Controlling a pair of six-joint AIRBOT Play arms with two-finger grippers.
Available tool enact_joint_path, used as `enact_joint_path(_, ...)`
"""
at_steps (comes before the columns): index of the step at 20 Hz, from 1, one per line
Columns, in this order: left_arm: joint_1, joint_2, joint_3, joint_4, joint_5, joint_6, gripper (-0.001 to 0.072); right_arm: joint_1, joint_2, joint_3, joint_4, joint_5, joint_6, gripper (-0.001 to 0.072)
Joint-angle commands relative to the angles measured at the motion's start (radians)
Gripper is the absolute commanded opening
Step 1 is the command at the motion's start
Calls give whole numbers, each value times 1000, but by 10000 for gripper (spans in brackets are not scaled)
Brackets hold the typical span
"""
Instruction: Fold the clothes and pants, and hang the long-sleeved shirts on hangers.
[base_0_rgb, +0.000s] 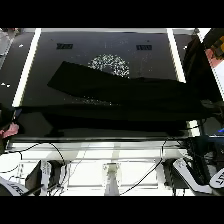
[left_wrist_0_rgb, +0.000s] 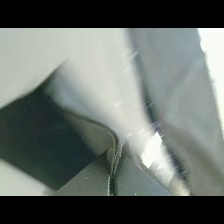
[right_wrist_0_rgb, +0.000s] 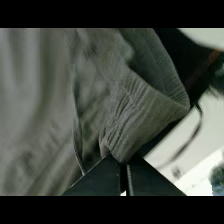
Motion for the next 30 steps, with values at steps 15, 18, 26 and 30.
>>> enact_joint_path(15, -693, -951, 776, -91, 451, -126, 1, 230, -493, 257, 229, -476, 349, 12)
enact_joint_path(18, -698, -1035, 832, -106, 585, -151, 1, 301, -636, 422, 230, -522, 478, 13)
enact_joint_path(26, -740, -1096, 882, -224, 928, -143, 378, 433, -886, 796, 123, -607, 513, 563)
enact_joint_path(30, -784, -1053, 1019, -223, 655, 47, 4, 392, -885, 900, 45, -341, 314, 151)
